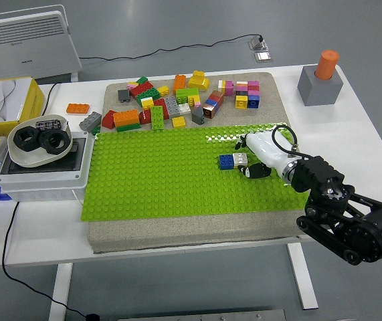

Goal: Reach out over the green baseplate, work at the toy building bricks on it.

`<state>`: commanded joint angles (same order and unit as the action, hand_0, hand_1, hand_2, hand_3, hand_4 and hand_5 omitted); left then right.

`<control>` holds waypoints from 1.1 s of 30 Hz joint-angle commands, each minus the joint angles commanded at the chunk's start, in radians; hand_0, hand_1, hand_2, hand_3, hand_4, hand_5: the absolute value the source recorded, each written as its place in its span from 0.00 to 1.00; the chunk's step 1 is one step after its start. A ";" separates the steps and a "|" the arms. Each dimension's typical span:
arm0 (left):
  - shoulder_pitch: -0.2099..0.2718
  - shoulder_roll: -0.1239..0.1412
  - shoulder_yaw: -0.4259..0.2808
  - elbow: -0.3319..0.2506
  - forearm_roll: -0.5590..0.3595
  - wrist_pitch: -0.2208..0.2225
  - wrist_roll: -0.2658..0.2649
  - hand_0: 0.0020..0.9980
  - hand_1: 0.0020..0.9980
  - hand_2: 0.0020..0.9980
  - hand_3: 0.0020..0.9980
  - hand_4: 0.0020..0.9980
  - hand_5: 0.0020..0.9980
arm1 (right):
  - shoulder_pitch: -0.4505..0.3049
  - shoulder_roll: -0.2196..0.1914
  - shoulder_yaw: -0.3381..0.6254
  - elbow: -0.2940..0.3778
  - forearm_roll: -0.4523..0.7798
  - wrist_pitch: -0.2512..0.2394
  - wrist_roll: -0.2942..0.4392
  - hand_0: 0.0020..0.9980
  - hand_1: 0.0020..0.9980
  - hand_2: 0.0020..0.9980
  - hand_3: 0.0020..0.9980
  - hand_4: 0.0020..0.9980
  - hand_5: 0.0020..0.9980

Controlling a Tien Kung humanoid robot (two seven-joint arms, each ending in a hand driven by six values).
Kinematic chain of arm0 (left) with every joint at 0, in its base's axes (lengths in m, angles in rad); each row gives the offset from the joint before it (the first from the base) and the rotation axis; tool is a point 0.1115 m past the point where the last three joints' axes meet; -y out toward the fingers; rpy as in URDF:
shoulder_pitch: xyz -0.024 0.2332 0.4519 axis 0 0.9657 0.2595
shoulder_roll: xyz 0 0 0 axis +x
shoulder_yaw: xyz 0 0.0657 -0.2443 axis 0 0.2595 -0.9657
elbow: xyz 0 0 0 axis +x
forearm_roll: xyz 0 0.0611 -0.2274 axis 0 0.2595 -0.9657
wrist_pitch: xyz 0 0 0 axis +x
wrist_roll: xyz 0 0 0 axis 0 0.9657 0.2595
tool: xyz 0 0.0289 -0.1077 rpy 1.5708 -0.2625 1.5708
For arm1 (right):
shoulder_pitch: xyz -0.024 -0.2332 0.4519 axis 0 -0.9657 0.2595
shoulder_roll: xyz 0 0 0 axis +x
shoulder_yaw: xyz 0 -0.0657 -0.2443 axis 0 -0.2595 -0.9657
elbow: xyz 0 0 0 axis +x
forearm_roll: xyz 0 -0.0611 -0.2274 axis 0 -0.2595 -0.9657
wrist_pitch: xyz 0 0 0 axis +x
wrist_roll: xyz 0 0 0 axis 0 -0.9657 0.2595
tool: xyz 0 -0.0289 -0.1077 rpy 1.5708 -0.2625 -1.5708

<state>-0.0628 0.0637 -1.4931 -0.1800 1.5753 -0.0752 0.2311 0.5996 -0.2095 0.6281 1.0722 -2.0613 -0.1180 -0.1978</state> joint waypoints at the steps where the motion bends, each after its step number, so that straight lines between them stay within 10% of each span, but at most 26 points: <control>1: 0.000 0.000 0.000 0.000 0.000 0.000 0.000 0.75 0.60 0.64 0.71 0.71 0.88 | -0.001 -0.001 0.001 0.006 0.007 0.000 0.000 0.70 0.67 0.72 0.66 0.72 0.24; 15: 0.001 -0.001 0.000 0.000 -0.002 0.000 0.000 0.75 0.60 0.64 0.71 0.71 0.88 | -0.028 -0.022 0.012 0.083 0.019 0.001 -0.001 0.70 0.67 0.73 0.65 0.73 0.25; 16: 0.001 -0.001 -0.001 0.000 -0.002 0.000 0.000 0.75 0.59 0.63 0.71 0.71 0.88 | -0.031 -0.023 0.014 0.084 0.015 0.002 0.001 0.71 0.69 0.74 0.62 0.88 0.53; 33: 0.002 -0.002 -0.001 0.000 -0.002 0.000 -0.001 0.75 0.59 0.63 0.71 0.71 0.88 | -0.051 -0.033 0.026 0.082 0.004 -0.001 0.013 0.72 0.70 0.75 0.58 0.92 0.61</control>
<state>-0.0607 0.0614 -1.4946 -0.1800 1.5730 -0.0752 0.2298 0.5486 -0.2428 0.6542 1.1540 -2.0573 -0.1194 -0.1846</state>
